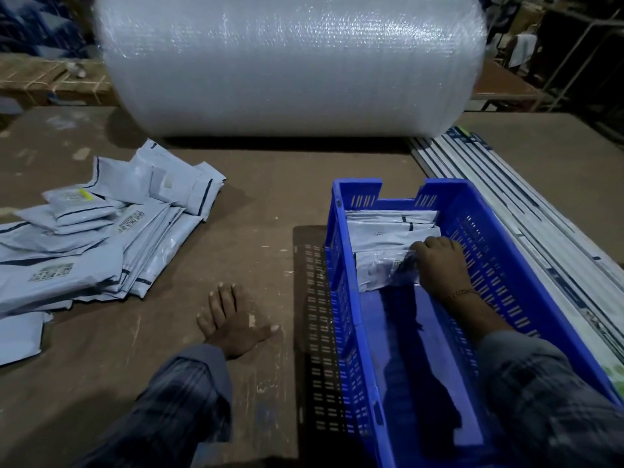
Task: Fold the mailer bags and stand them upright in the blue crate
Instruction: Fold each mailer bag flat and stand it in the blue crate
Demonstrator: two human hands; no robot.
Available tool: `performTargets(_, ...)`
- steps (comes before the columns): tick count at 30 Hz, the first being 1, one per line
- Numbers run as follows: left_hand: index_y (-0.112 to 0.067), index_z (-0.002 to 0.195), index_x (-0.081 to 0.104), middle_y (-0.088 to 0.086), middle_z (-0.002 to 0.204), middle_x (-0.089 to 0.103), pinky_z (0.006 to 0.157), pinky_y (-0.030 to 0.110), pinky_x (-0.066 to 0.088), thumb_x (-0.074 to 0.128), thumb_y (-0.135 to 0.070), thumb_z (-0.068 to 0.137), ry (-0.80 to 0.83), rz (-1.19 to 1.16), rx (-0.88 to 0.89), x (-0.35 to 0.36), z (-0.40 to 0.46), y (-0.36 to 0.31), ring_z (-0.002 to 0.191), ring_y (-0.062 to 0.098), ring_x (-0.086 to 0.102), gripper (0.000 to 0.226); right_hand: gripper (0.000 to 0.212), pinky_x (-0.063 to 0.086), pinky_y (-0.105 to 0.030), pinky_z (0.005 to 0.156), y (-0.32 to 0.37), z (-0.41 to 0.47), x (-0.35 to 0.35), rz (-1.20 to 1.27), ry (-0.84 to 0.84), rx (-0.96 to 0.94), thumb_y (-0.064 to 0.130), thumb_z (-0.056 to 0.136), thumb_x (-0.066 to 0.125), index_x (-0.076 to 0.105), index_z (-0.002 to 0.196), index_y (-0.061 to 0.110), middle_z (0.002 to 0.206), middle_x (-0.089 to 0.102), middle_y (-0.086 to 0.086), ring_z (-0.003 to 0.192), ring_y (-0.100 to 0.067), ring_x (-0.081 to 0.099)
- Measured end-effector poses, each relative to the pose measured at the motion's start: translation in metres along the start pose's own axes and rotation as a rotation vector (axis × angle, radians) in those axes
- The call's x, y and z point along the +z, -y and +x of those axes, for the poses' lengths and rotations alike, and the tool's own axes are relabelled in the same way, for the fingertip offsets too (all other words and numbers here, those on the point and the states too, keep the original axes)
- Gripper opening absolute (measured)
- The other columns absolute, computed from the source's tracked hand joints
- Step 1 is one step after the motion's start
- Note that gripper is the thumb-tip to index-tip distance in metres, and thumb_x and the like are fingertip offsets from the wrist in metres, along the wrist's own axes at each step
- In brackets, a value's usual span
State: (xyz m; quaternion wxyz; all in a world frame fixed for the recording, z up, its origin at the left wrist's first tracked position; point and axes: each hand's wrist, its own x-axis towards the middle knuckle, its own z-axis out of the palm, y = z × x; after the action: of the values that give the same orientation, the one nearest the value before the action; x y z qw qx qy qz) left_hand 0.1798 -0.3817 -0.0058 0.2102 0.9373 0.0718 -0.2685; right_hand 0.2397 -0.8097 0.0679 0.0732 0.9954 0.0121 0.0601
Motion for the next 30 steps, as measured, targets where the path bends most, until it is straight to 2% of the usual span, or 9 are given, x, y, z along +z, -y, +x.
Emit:
performTargets(4,-0.028,0.161,-0.03,0.003,0.162,-0.047,0.12,0.063,-0.017,0.058,-0.09,0.078,-0.06,-0.042,0.062,0.006,0.003,0.008,0.152,0.028,-0.041,0.136,0.042,0.045,-0.047,0.083,-0.002,-0.002,0.003,0.015,-0.051,0.001,0.001,0.068,0.077,0.065,0.108,0.01,0.099,0.064,-0.015,0.094,-0.039,0.057)
performTargets(7,-0.032,0.167,-0.012,0.001,0.171,-0.03,0.122,0.061,-0.011,0.06,-0.081,0.086,-0.138,-0.094,0.098,0.012,0.013,0.021,0.158,0.026,-0.028,0.119,0.055,0.045,-0.049,0.088,0.003,-0.005,-0.007,0.063,-0.064,0.054,0.002,0.068,0.079,0.064,0.122,0.005,0.112,0.064,-0.019,0.104,-0.041,0.057)
performTargets(10,-0.029,0.166,0.02,0.002,0.175,0.014,0.125,0.06,0.016,0.043,-0.068,0.096,-0.327,-0.094,0.162,0.011,0.016,0.057,0.161,0.025,0.013,0.083,0.052,0.045,-0.051,0.09,0.013,-0.002,-0.033,0.092,-0.134,0.074,0.007,0.075,0.077,0.064,0.125,0.007,0.118,0.063,-0.017,0.111,-0.04,0.054)
performTargets(12,-0.023,0.158,0.04,0.006,0.159,0.047,0.117,0.056,0.038,0.041,-0.054,0.1,-0.445,-0.134,0.221,0.005,0.011,0.088,0.144,0.031,0.046,0.066,0.046,0.045,-0.052,0.092,0.027,0.0,-0.054,0.127,-0.163,0.06,0.015,0.079,0.079,0.065,0.123,0.011,0.119,0.063,-0.015,0.115,-0.039,0.053)
performTargets(14,-0.018,0.147,0.053,0.009,0.142,0.062,0.106,0.054,0.048,0.041,-0.046,0.101,-0.527,-0.136,0.204,-0.007,0.002,0.112,0.125,0.035,0.059,0.055,0.036,0.045,-0.052,0.093,0.047,0.001,-0.077,0.19,-0.204,0.037,0.021,0.086,0.079,0.068,0.12,0.011,0.118,0.064,-0.014,0.116,-0.038,0.053)
performTargets(20,-0.013,0.154,0.05,0.013,0.158,0.049,0.115,0.053,0.041,0.032,-0.051,0.104,-0.472,0.165,0.236,-0.025,-0.007,0.192,0.139,0.036,0.051,0.066,0.031,0.044,-0.044,0.099,0.148,-0.001,-0.146,0.316,-0.265,-0.198,0.027,0.091,0.072,0.07,0.12,0.017,0.122,0.064,-0.007,0.12,-0.028,0.052)
performTargets(24,-0.002,0.144,0.06,0.025,0.144,0.059,0.108,0.058,0.044,0.018,-0.063,0.106,-0.39,0.179,0.182,-0.039,0.007,0.246,0.126,0.043,0.06,0.084,0.032,0.044,-0.04,0.101,0.218,-0.006,-0.169,0.409,-0.226,-0.335,0.03,0.091,0.066,0.07,0.12,0.02,0.121,0.063,-0.002,0.12,-0.023,0.051)
performTargets(27,-0.006,0.147,0.056,0.021,0.149,0.055,0.114,0.06,0.036,0.0,-0.068,0.101,-0.334,0.295,0.165,-0.06,-0.001,0.274,0.136,0.043,0.053,0.095,0.03,0.047,-0.038,0.101,0.267,-0.008,-0.168,0.435,-0.197,-0.374,0.036,0.094,0.067,0.068,0.122,0.024,0.123,0.061,0.001,0.119,-0.018,0.051)
performTargets(30,-0.007,0.148,0.056,0.021,0.15,0.054,0.118,0.06,0.031,0.0,-0.071,0.099,-0.322,0.377,0.163,-0.08,-0.011,0.301,0.14,0.043,0.048,0.098,0.029,0.047,-0.039,0.102,0.314,-0.007,-0.16,0.419,-0.162,-0.404,0.039,0.097,0.066,0.067,0.122,0.026,0.124,0.062,0.002,0.12,-0.019,0.051)
